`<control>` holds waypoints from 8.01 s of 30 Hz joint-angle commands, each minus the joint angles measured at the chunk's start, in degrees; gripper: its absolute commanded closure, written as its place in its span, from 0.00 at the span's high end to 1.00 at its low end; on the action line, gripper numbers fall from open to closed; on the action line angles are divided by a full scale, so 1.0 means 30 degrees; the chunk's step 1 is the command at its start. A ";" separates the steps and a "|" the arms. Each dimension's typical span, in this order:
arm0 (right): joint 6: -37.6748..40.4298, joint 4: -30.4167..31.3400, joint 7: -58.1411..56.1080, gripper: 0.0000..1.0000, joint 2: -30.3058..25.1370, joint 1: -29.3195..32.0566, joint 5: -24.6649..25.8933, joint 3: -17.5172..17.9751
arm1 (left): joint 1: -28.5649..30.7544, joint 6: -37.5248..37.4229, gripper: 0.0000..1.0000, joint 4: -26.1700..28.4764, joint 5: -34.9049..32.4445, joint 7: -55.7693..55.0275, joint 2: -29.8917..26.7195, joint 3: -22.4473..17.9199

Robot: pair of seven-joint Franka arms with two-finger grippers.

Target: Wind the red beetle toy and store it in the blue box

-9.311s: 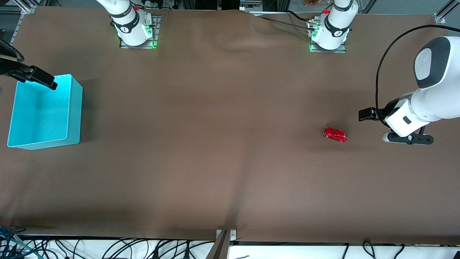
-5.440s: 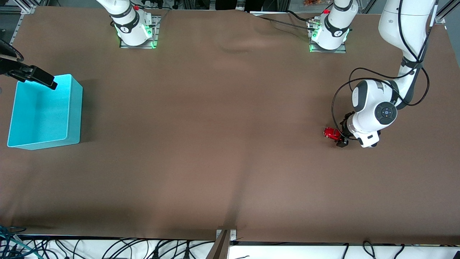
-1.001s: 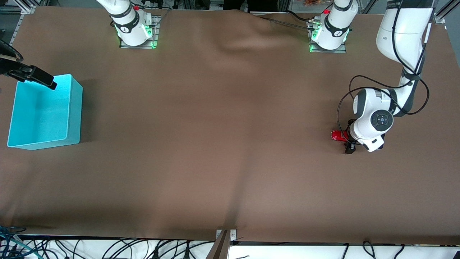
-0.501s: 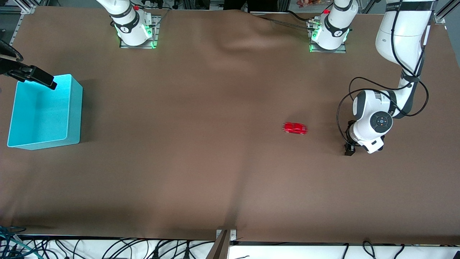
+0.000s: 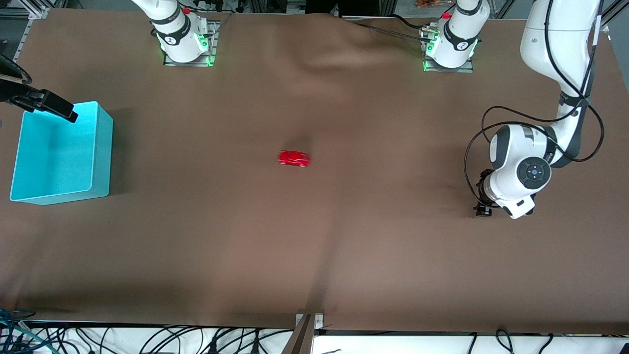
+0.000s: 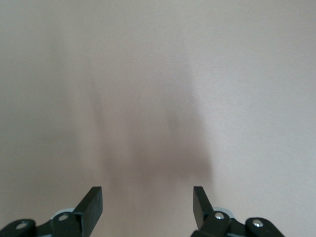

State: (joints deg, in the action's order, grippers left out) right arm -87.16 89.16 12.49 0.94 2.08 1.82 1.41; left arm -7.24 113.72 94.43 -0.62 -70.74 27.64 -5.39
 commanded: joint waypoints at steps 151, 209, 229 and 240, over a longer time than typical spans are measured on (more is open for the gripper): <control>-0.8126 0.6578 2.6862 1.00 0.8331 -0.2482 -0.0810 -0.2021 | 0.0715 -0.5682 1.00 -0.3350 0.1906 2.3406 -0.3413 0.0507; -1.9874 1.7800 2.9879 1.00 0.3497 -0.2511 -0.0107 -0.1611 | 0.0481 -0.5682 1.00 -0.3321 0.1876 2.3289 -0.3295 0.0507; -2.0079 1.8034 3.0524 1.00 0.3995 -0.2658 0.0420 -0.1553 | 0.0451 -0.5681 1.00 -0.3321 0.1876 2.2996 -0.3266 0.0536; -2.0431 1.7947 3.0347 1.00 0.4142 -0.2599 0.0772 -0.1641 | 0.0451 -0.5682 1.00 -0.3321 0.1876 2.2996 -0.3266 0.0536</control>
State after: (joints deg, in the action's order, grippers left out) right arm -147.17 142.32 102.39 13.88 -5.58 2.97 -3.29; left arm -5.71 97.69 85.17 3.97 -1.65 17.76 -3.59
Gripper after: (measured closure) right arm 0.000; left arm 0.000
